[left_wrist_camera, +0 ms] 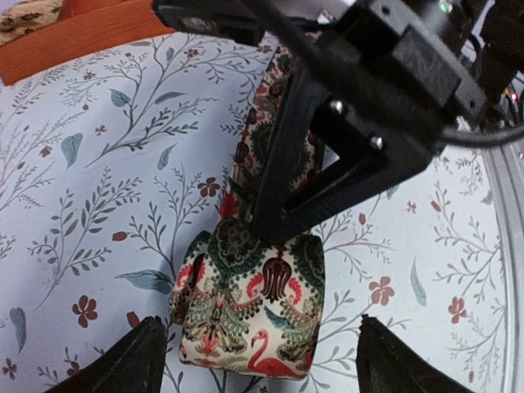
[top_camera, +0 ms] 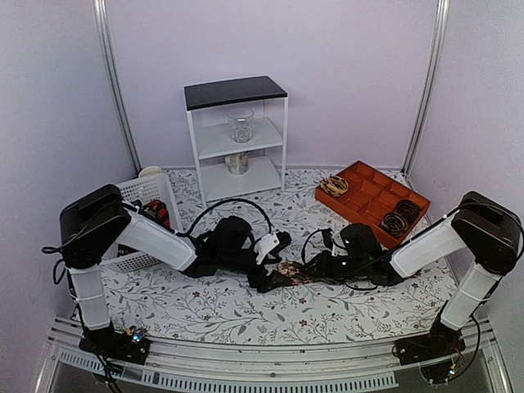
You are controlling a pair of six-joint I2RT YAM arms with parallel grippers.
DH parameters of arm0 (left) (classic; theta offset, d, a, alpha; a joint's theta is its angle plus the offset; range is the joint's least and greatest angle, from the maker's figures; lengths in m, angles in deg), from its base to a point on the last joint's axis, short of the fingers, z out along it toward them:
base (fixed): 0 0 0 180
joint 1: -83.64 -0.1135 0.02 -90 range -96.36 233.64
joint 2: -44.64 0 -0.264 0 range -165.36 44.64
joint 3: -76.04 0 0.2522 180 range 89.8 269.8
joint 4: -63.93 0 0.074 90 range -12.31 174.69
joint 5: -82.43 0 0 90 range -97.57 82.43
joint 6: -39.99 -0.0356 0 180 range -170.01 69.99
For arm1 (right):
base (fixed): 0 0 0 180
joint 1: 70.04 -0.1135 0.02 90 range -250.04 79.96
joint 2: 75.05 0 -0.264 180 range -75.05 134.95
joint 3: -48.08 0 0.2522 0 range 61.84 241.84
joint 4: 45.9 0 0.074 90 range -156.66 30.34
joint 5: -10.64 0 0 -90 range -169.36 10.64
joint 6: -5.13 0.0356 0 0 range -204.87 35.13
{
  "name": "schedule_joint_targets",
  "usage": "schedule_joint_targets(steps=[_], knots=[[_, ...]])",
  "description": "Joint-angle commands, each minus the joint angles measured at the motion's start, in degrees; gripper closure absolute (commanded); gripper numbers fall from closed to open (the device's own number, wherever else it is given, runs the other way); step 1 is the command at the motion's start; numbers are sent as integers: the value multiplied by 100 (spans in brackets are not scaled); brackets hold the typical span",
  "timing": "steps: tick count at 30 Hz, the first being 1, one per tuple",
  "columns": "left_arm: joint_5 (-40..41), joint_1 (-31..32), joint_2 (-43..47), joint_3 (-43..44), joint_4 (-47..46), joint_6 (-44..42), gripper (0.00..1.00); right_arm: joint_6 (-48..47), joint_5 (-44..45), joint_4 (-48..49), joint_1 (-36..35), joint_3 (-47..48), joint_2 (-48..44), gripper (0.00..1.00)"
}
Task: Roll the ties
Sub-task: Roll the tie at the center of the board.
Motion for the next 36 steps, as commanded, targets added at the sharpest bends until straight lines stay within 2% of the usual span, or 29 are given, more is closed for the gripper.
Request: schedule_joint_targets(steps=[1,5,12,17,24,29,30,32,36], knots=[[-463,-113,-235,25,-225,-999,19,-88,-37,82,28,25,135,78],[-616,-200,-447,-90,-582,-1239,15,-116,-34,66,30,37,160,78],[-1043,-431,-748,339,67,-1487,12,-129,-61,30,36,136,222,78],[-1259,-458,-891,549,293,-1687,15,-136,-111,5,36,209,266,78],[-1333,-454,-986,771,567,-1959,30,-125,-125,-32,34,273,286,78],[-1259,-433,-843,644,507,-2062,61,-118,-240,-3,37,304,375,78],[-1238,-420,-823,611,483,-2101,65,-104,-264,21,39,293,404,78],[-1172,-401,-800,590,473,-2121,67,-69,-299,82,34,260,444,78],[-1046,-398,-745,530,482,-2090,63,1,-339,135,37,232,452,78]])
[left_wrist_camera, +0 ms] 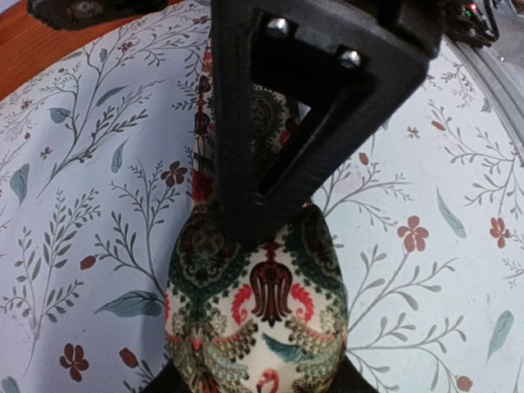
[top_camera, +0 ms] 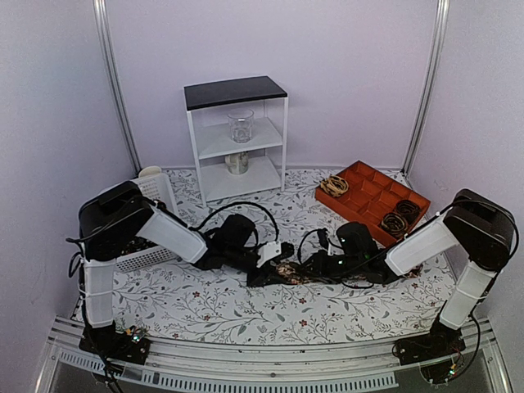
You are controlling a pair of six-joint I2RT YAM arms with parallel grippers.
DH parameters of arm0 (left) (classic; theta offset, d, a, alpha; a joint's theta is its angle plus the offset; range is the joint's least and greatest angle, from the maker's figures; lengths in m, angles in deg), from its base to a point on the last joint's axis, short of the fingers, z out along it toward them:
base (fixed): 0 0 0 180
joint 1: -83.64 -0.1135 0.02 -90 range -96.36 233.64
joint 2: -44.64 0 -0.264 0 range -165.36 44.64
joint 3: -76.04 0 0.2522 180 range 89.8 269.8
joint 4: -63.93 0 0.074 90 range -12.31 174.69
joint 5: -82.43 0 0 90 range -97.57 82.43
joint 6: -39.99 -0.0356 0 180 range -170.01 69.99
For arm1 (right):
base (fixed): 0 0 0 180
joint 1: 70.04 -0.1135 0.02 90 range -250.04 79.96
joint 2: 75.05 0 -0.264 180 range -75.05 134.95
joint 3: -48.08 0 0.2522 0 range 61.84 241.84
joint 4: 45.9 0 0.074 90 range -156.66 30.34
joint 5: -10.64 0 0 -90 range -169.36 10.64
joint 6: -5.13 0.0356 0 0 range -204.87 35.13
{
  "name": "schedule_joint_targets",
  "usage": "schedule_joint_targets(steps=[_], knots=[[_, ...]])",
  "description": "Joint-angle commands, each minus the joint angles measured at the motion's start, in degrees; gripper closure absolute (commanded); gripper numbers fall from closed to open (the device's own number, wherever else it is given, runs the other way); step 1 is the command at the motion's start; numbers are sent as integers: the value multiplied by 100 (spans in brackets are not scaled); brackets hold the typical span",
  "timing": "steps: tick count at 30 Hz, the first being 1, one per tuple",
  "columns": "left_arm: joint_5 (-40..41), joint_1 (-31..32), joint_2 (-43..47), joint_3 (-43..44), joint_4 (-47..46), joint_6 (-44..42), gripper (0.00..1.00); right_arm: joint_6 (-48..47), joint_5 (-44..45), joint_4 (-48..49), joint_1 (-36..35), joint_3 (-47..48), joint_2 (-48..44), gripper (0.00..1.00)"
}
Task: Roll the ties
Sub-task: Roll the tie at the center of the board.
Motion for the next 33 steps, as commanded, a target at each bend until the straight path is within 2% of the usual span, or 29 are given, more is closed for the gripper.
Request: schedule_joint_targets(steps=[1,2,3,6,12,18,20,23,25,29,33], knots=[[186,26,189,-144,43,-73,58,36,-98,70,22,14,163,79],[234,22,226,-162,51,-48,44,44,-85,65,23,17,169,79],[303,25,281,-182,70,-6,39,39,-81,38,25,36,184,80],[579,24,473,-263,85,224,30,-20,-34,-5,26,71,254,81],[876,26,1394,-760,120,912,32,3,-162,-7,-164,323,472,81],[1582,10,2496,-1949,-255,2096,35,67,37,-154,-447,665,563,82],[1942,9,2623,-1891,170,2597,43,118,40,-146,-524,785,691,82],[2086,28,2650,-1872,264,3210,73,141,21,-170,-659,948,874,82],[2142,136,2647,-1936,0,3579,85,172,16,-202,-670,962,928,82],[2685,348,2515,-1946,-331,4281,99,150,176,-293,-675,887,808,82],[2886,336,2374,-1926,-182,4809,100,82,236,-357,-672,809,758,82]])
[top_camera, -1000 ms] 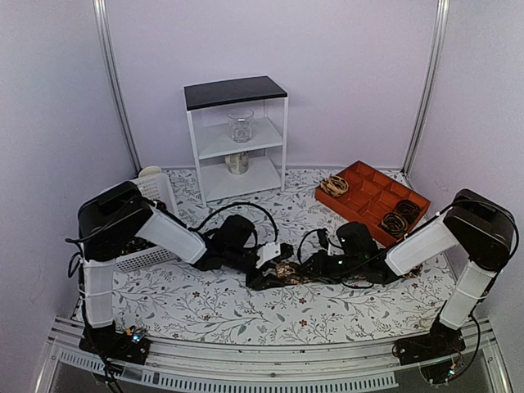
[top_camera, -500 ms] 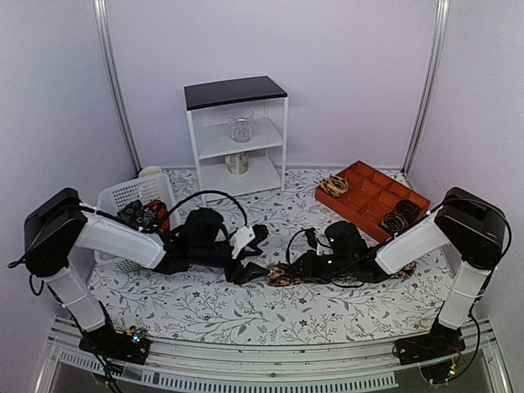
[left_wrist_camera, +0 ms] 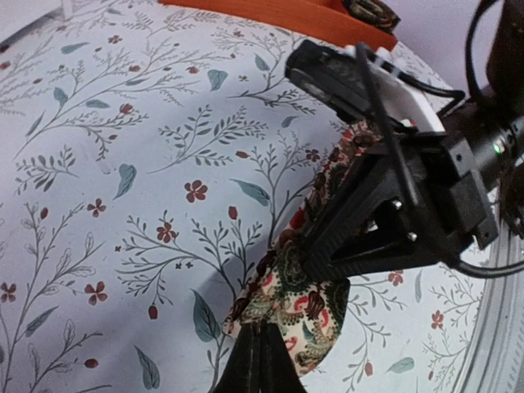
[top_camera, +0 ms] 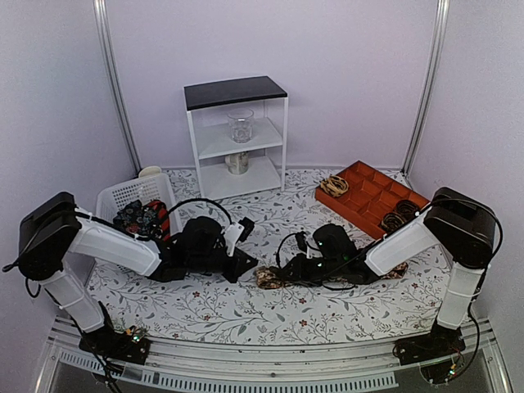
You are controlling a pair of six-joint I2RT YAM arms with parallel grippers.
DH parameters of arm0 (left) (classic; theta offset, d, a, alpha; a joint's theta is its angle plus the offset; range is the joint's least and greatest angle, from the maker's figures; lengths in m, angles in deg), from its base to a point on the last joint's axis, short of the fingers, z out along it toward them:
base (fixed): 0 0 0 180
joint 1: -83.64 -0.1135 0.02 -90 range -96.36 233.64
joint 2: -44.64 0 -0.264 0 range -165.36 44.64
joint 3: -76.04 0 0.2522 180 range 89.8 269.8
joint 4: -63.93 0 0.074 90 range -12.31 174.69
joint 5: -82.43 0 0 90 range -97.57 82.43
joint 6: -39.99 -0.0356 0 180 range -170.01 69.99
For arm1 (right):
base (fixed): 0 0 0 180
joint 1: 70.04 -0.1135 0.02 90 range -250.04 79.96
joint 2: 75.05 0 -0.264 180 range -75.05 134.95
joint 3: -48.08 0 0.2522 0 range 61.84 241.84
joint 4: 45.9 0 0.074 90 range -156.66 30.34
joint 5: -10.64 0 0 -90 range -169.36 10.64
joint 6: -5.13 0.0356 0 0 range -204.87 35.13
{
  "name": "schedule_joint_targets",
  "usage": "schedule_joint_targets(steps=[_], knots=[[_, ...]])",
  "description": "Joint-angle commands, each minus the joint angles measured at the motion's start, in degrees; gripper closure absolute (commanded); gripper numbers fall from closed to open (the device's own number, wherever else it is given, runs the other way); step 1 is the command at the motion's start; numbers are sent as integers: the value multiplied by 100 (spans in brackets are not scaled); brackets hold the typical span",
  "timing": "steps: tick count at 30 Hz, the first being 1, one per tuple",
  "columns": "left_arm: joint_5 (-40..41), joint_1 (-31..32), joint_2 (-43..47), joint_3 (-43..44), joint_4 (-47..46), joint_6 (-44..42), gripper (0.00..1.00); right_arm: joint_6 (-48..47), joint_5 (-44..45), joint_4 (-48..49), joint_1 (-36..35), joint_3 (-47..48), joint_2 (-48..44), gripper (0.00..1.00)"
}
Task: Roll the ties
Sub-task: Roll the tie at the center of the board.
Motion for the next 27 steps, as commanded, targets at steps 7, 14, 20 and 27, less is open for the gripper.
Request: schedule_joint_targets(steps=[7,14,20,27], knots=[[552,72,-386,-189,455,1486,100,-106,245,-230,-19,-106,-44,82],[167,393,-825,-207,96,1874,100,-125,254,-286,-23,-92,-98,82],[-217,417,-1105,-507,-1074,2531,100,-136,382,-311,-16,-200,-180,82],[97,399,-956,-106,-763,2023,100,-235,513,-366,-22,-257,-376,82]])
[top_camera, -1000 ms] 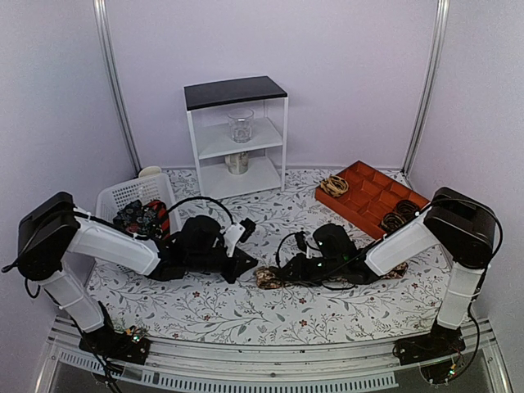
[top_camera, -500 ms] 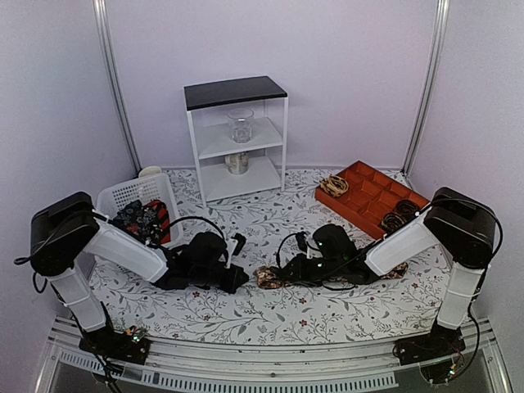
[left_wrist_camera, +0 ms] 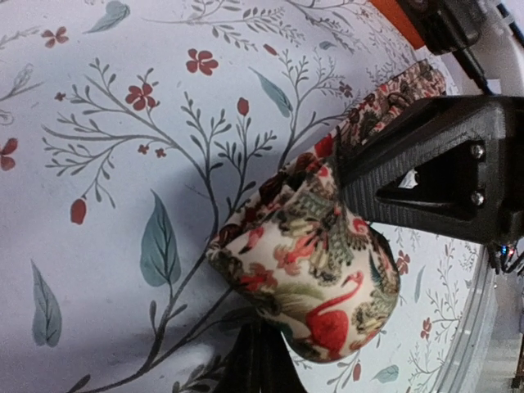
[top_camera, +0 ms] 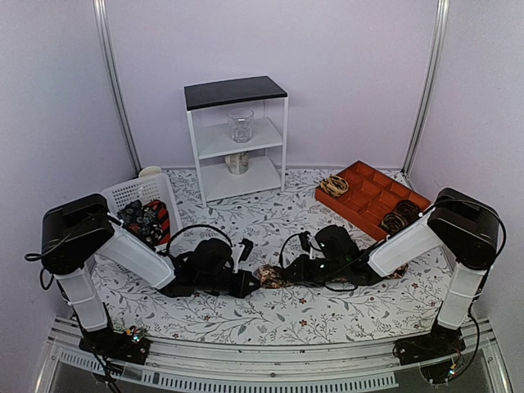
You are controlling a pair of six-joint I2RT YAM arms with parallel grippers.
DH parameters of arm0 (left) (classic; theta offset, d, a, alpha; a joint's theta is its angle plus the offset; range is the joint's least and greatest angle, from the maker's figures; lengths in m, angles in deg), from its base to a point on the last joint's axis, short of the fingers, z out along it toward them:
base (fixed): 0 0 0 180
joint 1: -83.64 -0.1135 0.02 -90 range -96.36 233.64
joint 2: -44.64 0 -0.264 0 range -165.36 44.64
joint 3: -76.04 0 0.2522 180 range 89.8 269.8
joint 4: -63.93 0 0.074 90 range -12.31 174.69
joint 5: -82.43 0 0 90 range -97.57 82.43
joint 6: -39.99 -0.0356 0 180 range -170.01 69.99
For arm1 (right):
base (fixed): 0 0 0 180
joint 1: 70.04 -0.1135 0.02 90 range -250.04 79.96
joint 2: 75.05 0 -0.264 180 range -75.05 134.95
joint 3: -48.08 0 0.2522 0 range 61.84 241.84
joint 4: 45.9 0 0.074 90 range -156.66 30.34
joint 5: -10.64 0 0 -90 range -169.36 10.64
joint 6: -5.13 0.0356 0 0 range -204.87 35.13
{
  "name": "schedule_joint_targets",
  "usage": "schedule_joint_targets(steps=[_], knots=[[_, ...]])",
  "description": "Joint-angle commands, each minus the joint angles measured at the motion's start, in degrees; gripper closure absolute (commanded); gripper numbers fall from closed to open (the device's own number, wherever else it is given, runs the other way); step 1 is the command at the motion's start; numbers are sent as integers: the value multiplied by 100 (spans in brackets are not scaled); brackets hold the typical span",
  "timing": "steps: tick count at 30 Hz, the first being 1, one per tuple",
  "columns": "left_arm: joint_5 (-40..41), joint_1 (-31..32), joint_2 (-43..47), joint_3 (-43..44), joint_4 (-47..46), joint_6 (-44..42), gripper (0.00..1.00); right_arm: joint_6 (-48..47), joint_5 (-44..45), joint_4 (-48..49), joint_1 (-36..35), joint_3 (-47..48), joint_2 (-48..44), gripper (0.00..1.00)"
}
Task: Roll the ties
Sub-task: Roll the tie at the center of the board.
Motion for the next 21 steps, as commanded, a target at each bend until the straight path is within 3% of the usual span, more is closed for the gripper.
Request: schedule_joint_targets(steps=[1,9,17,21], knots=[[136,12,51,233,44,-310,100,-192,221,-310,-22,-103,-261,82],[492,191,116,291,78,-782,100,-338,215,-300,-21,-75,-229,82],[809,126,9,242,919,-102,100,-305,55,-181,-18,60,17,82],[807,63,-164,491,1057,-170,100,-272,40,-107,-23,36,90,82]])
